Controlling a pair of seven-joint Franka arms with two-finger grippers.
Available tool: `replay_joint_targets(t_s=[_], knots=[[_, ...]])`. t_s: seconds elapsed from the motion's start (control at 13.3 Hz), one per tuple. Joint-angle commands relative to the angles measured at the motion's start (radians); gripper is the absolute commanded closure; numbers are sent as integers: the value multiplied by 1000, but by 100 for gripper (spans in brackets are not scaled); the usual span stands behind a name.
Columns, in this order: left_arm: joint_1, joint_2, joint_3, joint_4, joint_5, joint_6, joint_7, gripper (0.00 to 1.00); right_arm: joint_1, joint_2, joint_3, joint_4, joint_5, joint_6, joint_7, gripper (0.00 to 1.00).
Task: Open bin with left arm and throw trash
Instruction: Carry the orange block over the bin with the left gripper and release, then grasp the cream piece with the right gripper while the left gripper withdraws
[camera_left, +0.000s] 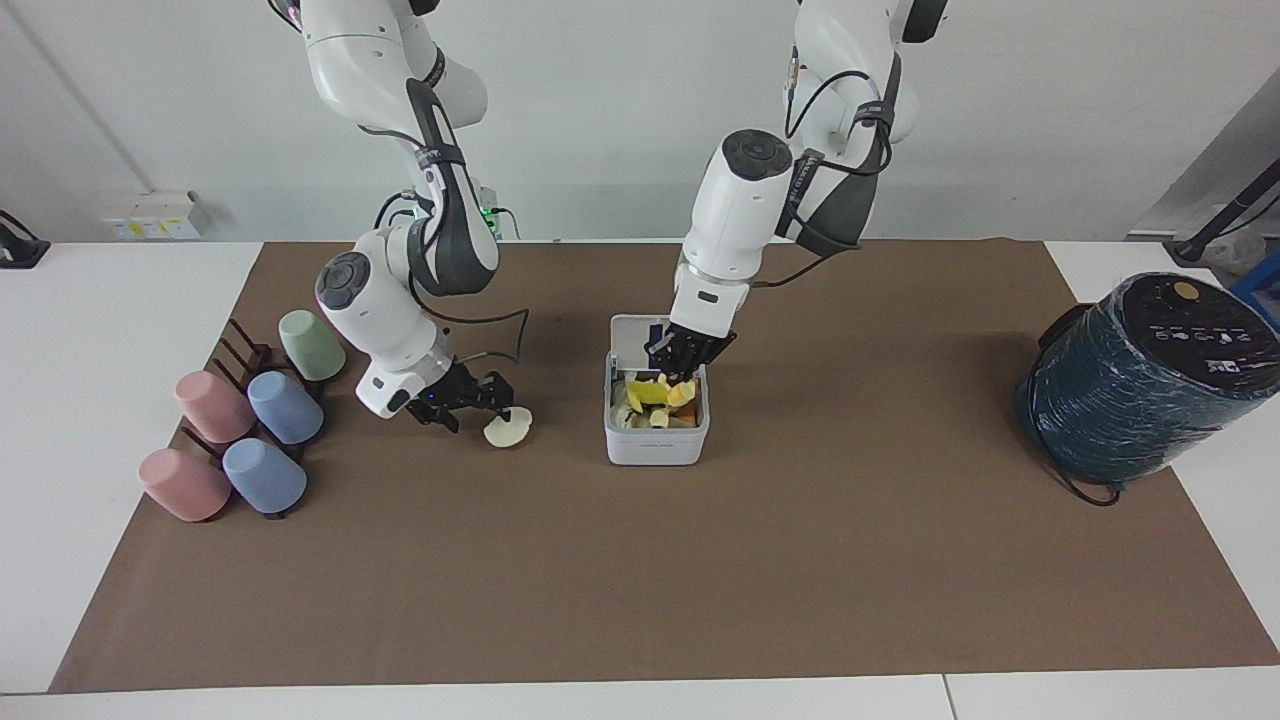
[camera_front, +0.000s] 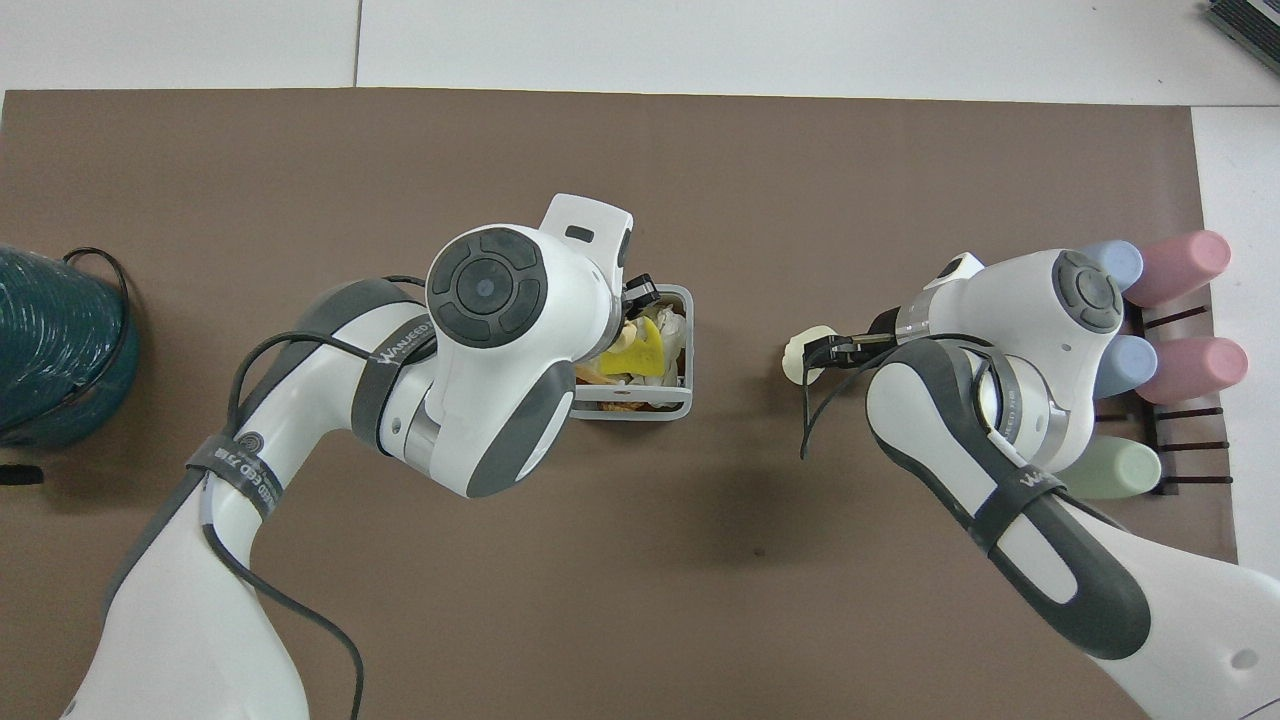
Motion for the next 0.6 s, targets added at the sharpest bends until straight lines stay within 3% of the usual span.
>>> replay_joint_targets(t_s=[0.0,0.15,0.38,0.53], knots=[[-30,-2,17,-62,-16,60,-7,100,6,5,5,-11,50,42,-34,47],[-43,33,18,-65,-16,97,-7,97,6,5,4,-10,50,32,-34,100],[-44,53,18,-65,-16,120,-7,95,6,-1,4,13,50,-4,-22,100],[-44,59,18,-70,-16,120,-7,83,6,-22,2,42,48,-69,10,100]])
